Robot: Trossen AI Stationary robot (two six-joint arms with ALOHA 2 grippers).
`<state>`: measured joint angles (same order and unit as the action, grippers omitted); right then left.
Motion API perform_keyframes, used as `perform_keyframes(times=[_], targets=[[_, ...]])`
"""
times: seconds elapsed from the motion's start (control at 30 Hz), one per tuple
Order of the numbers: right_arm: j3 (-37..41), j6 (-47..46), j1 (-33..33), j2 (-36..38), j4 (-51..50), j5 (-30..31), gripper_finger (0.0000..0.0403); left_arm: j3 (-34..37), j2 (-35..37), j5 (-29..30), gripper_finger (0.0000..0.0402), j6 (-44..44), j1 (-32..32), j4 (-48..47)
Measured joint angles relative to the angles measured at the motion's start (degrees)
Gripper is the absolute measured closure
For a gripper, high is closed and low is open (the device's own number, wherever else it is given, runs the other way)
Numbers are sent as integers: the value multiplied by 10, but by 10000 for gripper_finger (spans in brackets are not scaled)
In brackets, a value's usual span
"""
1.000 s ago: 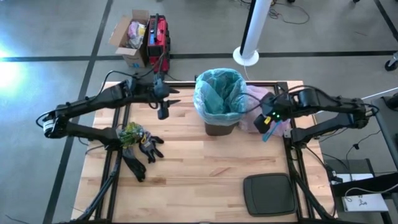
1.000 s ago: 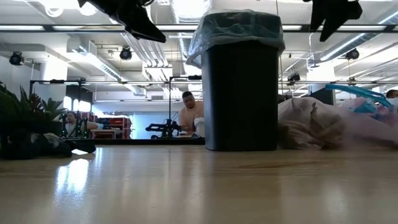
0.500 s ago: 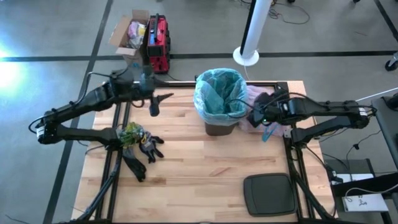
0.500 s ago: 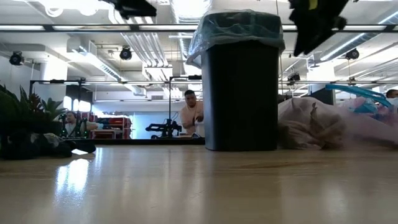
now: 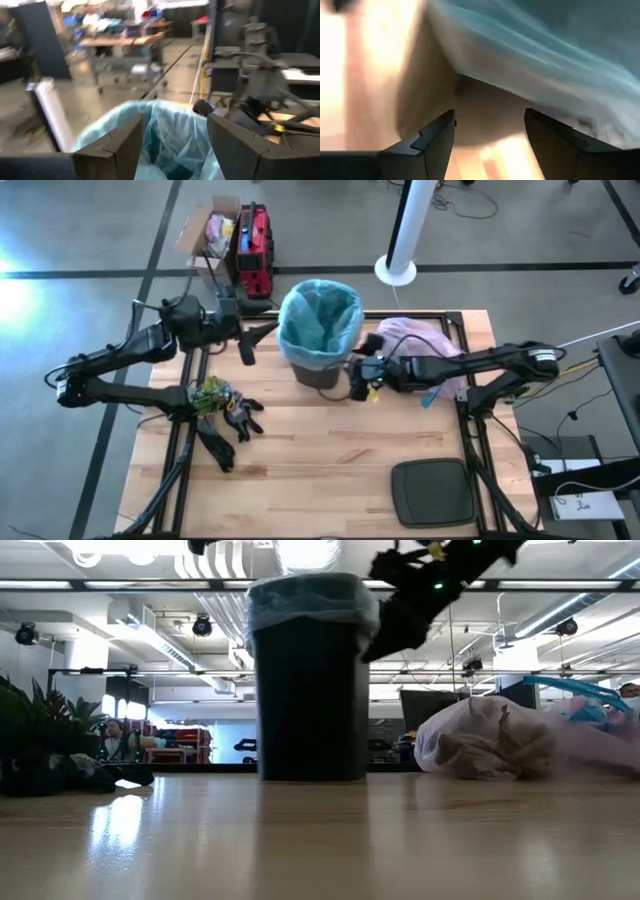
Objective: Place trash/remove bag and relplace
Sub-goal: Insert the new blue trash bag into the trash bin, then close the trash bin lid
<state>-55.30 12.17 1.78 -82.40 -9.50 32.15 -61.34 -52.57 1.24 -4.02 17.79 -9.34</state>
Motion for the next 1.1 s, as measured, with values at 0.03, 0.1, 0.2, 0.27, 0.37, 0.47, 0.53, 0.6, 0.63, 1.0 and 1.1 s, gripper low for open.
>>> perform_keyframes(times=[0.03,0.1,0.2,0.27,0.37,0.47,0.53,0.6,0.63,1.0,1.1], targets=[[-9,28,0,-16,16,-20,177,-1,-3,31,196,15,-11,-8],[-26,45,0,-43,-13,-49,174,-3,-15,109,196,47,-39,-19],[-47,25,0,-46,-89,-105,171,-10,-33,211,196,101,-89,-26],[-46,-1,0,-21,-138,-153,170,-26,-48,255,195,107,-121,-23],[-20,-51,-9,25,-157,-230,171,-59,-74,311,196,113,-154,-47],[7,-61,-37,81,-200,-272,179,-96,-106,335,197,151,-170,-92],[26,-50,-68,109,-246,-292,186,-120,-130,337,197,184,-177,-118],[47,-27,-108,124,-297,-326,193,-139,-153,337,194,207,-183,-135],[57,-19,-132,128,-312,-347,195,-148,-164,336,192,210,-187,-136],[84,-256,-412,115,-215,-381,206,-319,-289,240,175,200,-218,-225],[78,-380,-467,80,-237,-393,217,-375,-307,216,180,171,-231,-280]])
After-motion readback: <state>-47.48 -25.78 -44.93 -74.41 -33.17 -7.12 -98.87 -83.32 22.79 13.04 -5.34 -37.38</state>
